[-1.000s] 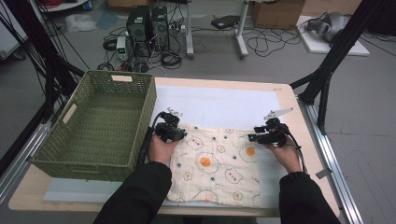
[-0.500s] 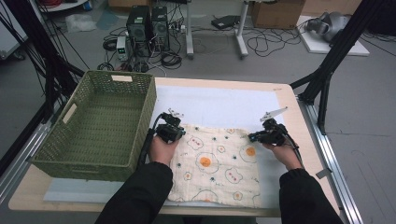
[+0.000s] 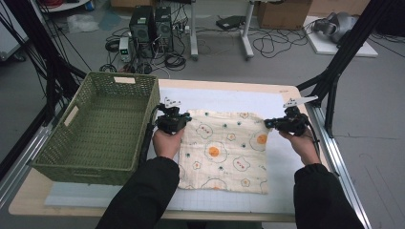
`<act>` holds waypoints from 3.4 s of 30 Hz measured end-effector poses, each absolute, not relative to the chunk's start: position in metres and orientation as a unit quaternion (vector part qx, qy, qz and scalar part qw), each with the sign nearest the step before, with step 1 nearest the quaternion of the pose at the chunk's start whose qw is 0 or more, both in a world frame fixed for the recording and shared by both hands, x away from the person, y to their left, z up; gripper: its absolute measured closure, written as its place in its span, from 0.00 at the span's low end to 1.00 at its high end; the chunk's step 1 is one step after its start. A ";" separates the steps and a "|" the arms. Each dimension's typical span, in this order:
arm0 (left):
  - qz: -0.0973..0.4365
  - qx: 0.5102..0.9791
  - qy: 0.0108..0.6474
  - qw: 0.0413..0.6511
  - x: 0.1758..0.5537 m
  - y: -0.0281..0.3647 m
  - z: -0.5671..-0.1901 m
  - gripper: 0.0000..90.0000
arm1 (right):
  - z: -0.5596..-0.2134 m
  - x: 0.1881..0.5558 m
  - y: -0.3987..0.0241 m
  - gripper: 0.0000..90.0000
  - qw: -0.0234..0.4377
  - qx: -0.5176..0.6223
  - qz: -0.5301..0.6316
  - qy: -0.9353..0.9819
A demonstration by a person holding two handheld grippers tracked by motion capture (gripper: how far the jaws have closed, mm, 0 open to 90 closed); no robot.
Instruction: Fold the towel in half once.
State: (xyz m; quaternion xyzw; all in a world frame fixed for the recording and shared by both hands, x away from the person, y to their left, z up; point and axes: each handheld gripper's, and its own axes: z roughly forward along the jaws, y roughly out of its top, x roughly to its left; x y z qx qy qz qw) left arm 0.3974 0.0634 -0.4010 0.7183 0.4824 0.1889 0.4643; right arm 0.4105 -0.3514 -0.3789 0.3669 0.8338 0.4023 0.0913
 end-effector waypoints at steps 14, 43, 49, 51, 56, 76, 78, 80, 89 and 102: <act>0.193 0.736 0.436 0.481 0.340 0.067 -0.407 0.97 | -0.397 0.352 -0.356 0.97 0.056 0.331 0.445 0.830; 0.111 0.778 0.410 0.464 0.297 0.079 -0.414 0.66 | -0.420 0.312 -0.346 0.71 0.026 0.290 0.448 0.845; 0.111 0.811 0.399 0.413 0.296 0.072 -0.432 0.67 | -0.434 0.302 -0.339 0.71 0.021 0.273 0.407 0.872; 0.108 0.821 0.390 0.402 0.294 0.071 -0.436 0.70 | -0.440 0.299 -0.339 0.72 0.023 0.266 0.397 0.878; 0.114 0.839 0.360 0.391 0.291 0.066 -0.442 0.97 | -0.442 0.296 -0.337 0.91 0.035 0.261 0.391 0.882; 0.113 0.815 0.373 0.428 0.280 0.085 -0.421 0.79 | -0.425 0.296 -0.335 0.89 0.033 0.256 0.401 0.879; 0.110 0.820 0.364 0.428 0.276 0.083 -0.422 0.77 | -0.429 0.292 -0.336 0.85 0.032 0.256 0.409 0.875; 0.101 0.825 0.356 0.427 0.272 0.082 -0.423 0.77 | -0.429 0.287 -0.337 0.82 0.030 0.248 0.422 0.872; 0.077 0.845 0.345 0.402 0.269 0.078 -0.443 0.98 | -0.443 0.278 -0.327 0.85 0.021 0.225 0.393 0.892; 0.080 0.813 0.356 0.453 0.268 0.092 -0.419 0.99 | -0.419 0.282 -0.332 0.99 0.034 0.223 0.416 0.881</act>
